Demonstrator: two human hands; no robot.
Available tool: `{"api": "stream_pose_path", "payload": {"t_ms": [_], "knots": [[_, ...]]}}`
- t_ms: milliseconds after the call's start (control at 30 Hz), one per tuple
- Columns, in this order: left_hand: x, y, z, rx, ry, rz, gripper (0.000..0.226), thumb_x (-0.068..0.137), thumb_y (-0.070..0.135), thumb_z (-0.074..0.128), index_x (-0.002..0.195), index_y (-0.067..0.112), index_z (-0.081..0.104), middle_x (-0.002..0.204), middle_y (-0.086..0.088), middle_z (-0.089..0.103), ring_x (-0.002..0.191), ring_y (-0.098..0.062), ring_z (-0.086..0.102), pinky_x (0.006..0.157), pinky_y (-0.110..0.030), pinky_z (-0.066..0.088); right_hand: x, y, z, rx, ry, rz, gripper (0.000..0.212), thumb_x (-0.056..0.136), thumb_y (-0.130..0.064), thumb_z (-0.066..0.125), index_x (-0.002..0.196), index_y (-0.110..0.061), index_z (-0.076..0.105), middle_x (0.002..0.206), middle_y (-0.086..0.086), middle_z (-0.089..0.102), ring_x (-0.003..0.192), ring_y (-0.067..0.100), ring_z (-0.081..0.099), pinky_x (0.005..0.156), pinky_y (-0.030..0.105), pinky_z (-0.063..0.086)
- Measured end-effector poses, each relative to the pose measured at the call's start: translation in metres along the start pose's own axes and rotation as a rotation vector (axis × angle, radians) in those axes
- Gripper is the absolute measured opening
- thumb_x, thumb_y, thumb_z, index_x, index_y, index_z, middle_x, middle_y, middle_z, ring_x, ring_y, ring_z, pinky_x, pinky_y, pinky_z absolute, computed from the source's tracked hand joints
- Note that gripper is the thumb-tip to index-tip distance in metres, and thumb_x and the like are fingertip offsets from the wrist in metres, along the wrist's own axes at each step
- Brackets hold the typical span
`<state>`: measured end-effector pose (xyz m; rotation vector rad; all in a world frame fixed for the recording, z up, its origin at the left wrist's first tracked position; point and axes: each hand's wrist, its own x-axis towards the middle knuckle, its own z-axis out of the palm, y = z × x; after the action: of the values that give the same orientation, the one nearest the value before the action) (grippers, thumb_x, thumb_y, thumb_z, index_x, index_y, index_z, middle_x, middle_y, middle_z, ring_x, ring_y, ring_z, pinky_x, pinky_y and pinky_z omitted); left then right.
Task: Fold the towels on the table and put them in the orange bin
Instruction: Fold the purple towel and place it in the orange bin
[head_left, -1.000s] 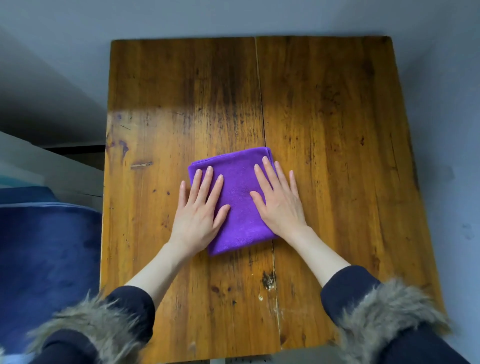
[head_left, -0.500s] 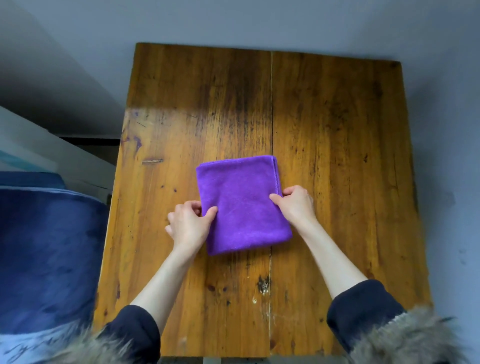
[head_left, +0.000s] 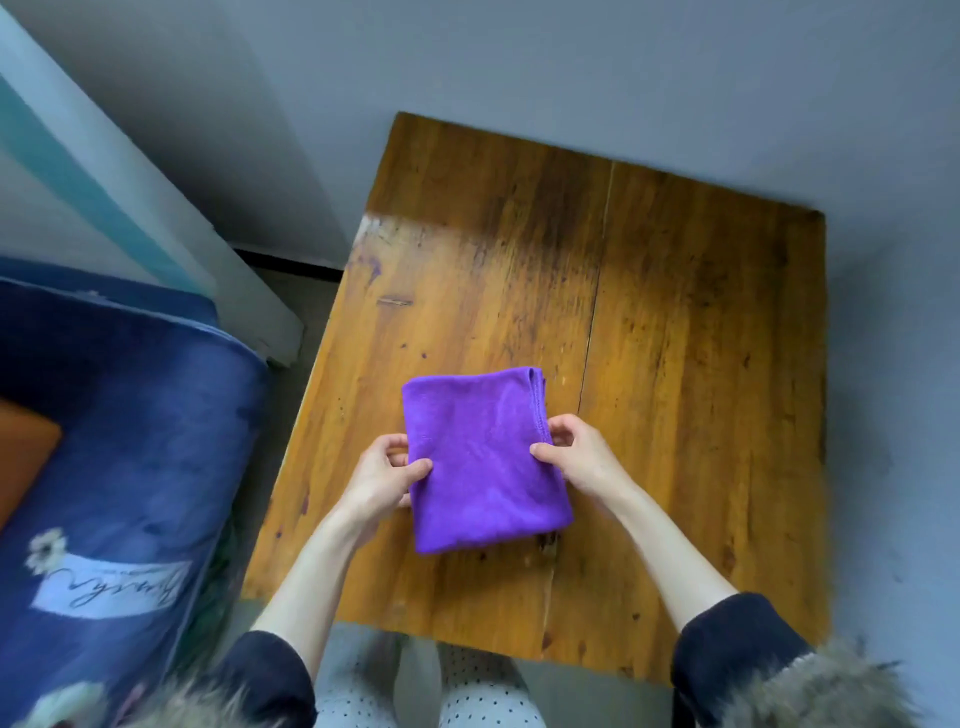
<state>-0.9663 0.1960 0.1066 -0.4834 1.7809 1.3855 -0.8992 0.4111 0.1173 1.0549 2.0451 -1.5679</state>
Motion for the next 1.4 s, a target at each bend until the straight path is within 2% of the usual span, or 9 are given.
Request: {"api": "stream_pose_path", "payload": {"t_ms": [333, 500, 700, 833, 900, 1000, 1167, 1300, 1400], "knots": [[-0.086, -0.037, -0.155, -0.11, 0.029, 0.117, 0.034, 0.085, -0.004, 0.056, 0.104, 0.024, 0.052, 0.099, -0.007, 0.056, 0.087, -0.012, 0.059, 0.063, -0.026, 0.052, -0.083, -0.062, 0.122, 0.015, -0.19, -0.131, 0.017, 0.082, -0.001, 0.065, 0.09, -0.014, 0.058, 0.088, 0.003, 0.059, 0.082, 0.019, 0.056, 0.074, 0.034, 0.049], [-0.143, -0.068, -0.254, -0.241, 0.159, 0.187, 0.033, 0.086, -0.005, 0.054, 0.097, 0.027, 0.053, 0.089, -0.001, 0.058, 0.074, -0.01, 0.061, 0.058, -0.025, 0.053, -0.128, -0.106, 0.219, -0.016, -0.33, -0.21, 0.016, 0.083, 0.002, 0.063, 0.09, -0.011, 0.057, 0.083, 0.004, 0.06, 0.08, 0.022, 0.058, 0.08, 0.044, 0.05], [-0.201, -0.108, -0.365, -0.354, 0.376, 0.252, 0.034, 0.084, -0.004, 0.057, 0.095, 0.029, 0.052, 0.095, -0.002, 0.056, 0.077, -0.014, 0.058, 0.059, -0.029, 0.051, -0.165, -0.162, 0.34, -0.122, -0.512, -0.306, 0.015, 0.083, 0.001, 0.063, 0.09, -0.011, 0.058, 0.083, 0.007, 0.065, 0.068, 0.016, 0.063, 0.056, 0.023, 0.051], [-0.219, -0.131, -0.416, -0.462, 0.487, 0.246, 0.032, 0.084, -0.006, 0.058, 0.094, 0.025, 0.052, 0.095, -0.007, 0.058, 0.067, -0.016, 0.058, 0.051, -0.028, 0.048, -0.178, -0.195, 0.406, -0.246, -0.625, -0.351, 0.015, 0.083, -0.001, 0.064, 0.092, -0.011, 0.057, 0.083, 0.007, 0.063, 0.068, 0.017, 0.061, 0.057, 0.026, 0.045], [-0.219, -0.138, -0.438, -0.512, 0.528, 0.244, 0.031, 0.084, -0.006, 0.058, 0.093, 0.023, 0.052, 0.095, -0.009, 0.058, 0.057, -0.013, 0.056, 0.042, -0.023, 0.045, -0.178, -0.212, 0.435, -0.311, -0.656, -0.374, 0.016, 0.082, -0.003, 0.065, 0.091, -0.014, 0.058, 0.082, 0.006, 0.062, 0.067, 0.016, 0.059, 0.057, 0.025, 0.044], [-0.212, -0.138, -0.469, -0.543, 0.559, 0.228, 0.032, 0.085, 0.003, 0.061, 0.104, 0.027, 0.051, 0.095, -0.003, 0.058, 0.068, -0.02, 0.061, 0.061, -0.03, 0.047, -0.171, -0.237, 0.472, -0.39, -0.667, -0.412, 0.016, 0.081, -0.004, 0.066, 0.086, -0.017, 0.058, 0.074, 0.002, 0.059, 0.064, 0.013, 0.058, 0.058, 0.024, 0.043], [-0.173, -0.11, -0.539, -0.54, 0.624, 0.212, 0.03, 0.085, 0.002, 0.062, 0.099, 0.027, 0.051, 0.095, -0.006, 0.058, 0.073, -0.02, 0.061, 0.064, -0.033, 0.051, -0.14, -0.291, 0.548, -0.524, -0.653, -0.487, 0.022, 0.081, -0.012, 0.068, 0.1, -0.015, 0.058, 0.081, 0.005, 0.055, 0.076, 0.019, 0.057, 0.07, 0.035, 0.047], [-0.118, -0.085, -0.593, -0.533, 0.705, 0.164, 0.035, 0.085, 0.006, 0.062, 0.112, 0.022, 0.046, 0.09, 0.002, 0.054, 0.07, -0.013, 0.055, 0.055, -0.025, 0.044, -0.098, -0.337, 0.611, -0.601, -0.606, -0.518, 0.024, 0.082, -0.015, 0.067, 0.103, -0.015, 0.056, 0.078, 0.0, 0.056, 0.078, 0.019, 0.059, 0.072, 0.036, 0.05], [-0.065, -0.075, -0.624, -0.516, 0.724, 0.108, 0.033, 0.084, 0.003, 0.061, 0.11, 0.019, 0.047, 0.09, -0.006, 0.054, 0.079, -0.023, 0.056, 0.071, -0.041, 0.051, -0.059, -0.355, 0.655, -0.792, -0.551, -0.601, 0.018, 0.083, -0.015, 0.062, 0.097, -0.015, 0.051, 0.083, -0.005, 0.054, 0.083, 0.019, 0.055, 0.07, 0.032, 0.046]]}}
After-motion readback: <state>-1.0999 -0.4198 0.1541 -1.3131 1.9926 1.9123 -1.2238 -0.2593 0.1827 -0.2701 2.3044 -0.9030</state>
